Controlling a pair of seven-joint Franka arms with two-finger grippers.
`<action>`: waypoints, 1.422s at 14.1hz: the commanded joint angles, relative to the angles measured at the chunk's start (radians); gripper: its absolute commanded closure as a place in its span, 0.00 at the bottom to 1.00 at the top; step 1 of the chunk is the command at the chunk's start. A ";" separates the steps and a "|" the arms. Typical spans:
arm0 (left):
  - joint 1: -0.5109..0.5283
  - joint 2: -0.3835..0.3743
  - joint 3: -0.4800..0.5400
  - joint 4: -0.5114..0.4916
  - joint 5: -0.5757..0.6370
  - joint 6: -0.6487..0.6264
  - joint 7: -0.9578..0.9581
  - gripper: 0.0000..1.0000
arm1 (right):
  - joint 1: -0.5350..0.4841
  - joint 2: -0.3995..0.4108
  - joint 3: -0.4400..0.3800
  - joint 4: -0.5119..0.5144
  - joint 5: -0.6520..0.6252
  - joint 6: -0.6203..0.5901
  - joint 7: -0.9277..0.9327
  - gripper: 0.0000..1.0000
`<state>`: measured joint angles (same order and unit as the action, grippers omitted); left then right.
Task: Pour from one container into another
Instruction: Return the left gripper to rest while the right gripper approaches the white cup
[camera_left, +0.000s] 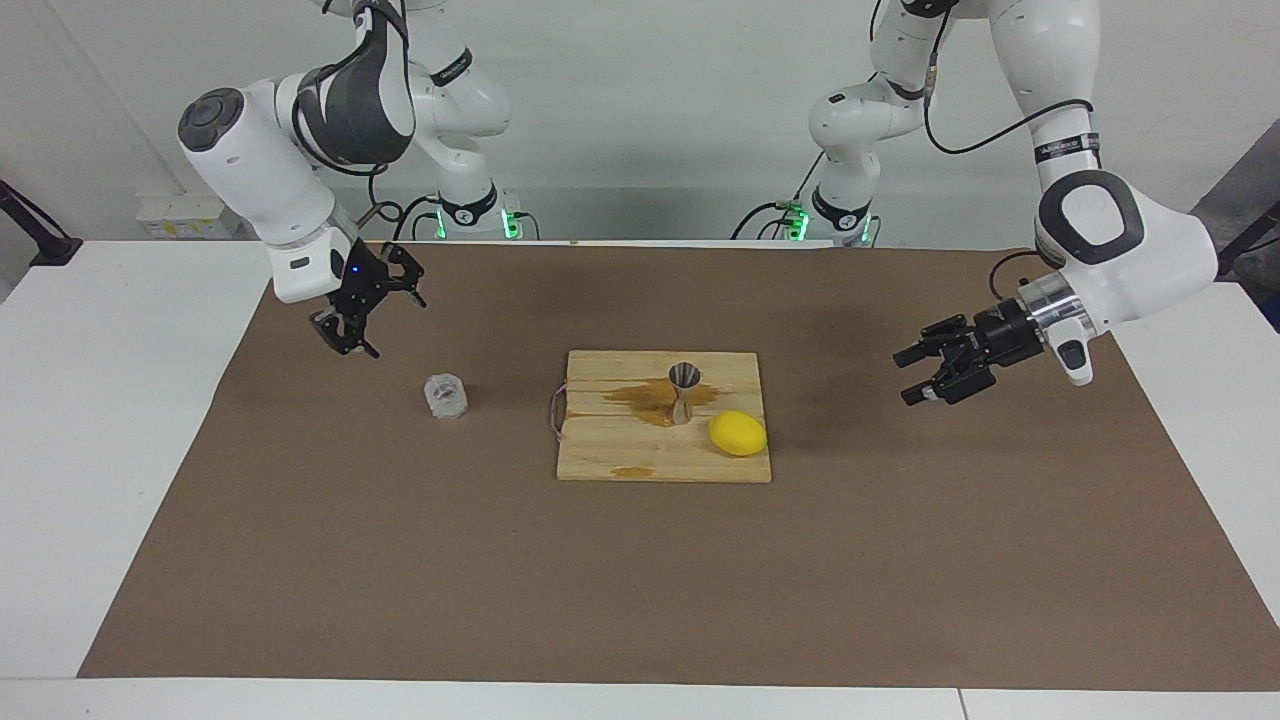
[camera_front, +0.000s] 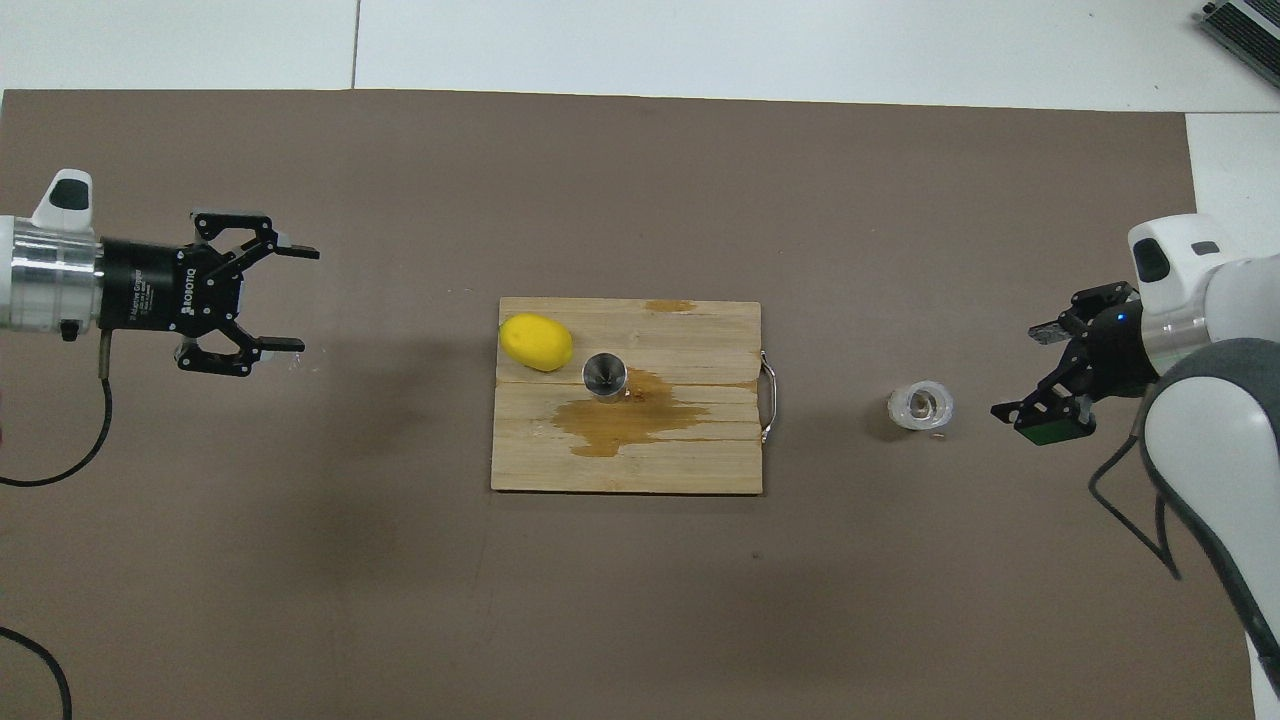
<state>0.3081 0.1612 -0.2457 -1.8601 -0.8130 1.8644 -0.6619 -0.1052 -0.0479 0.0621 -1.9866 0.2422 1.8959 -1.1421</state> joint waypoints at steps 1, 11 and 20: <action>0.022 0.024 -0.009 0.079 0.137 -0.034 -0.001 0.00 | -0.039 -0.009 0.007 -0.079 0.087 0.073 -0.176 0.00; 0.020 0.011 -0.009 0.254 0.517 -0.051 0.212 0.00 | -0.079 0.060 0.005 -0.205 0.307 0.230 -0.565 0.00; -0.242 -0.015 0.224 0.360 0.673 -0.096 0.475 0.00 | -0.077 0.131 0.005 -0.282 0.491 0.307 -0.781 0.00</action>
<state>0.1320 0.1584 -0.0648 -1.5153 -0.1958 1.7942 -0.2027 -0.1676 0.0814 0.0596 -2.2503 0.6982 2.1870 -1.8742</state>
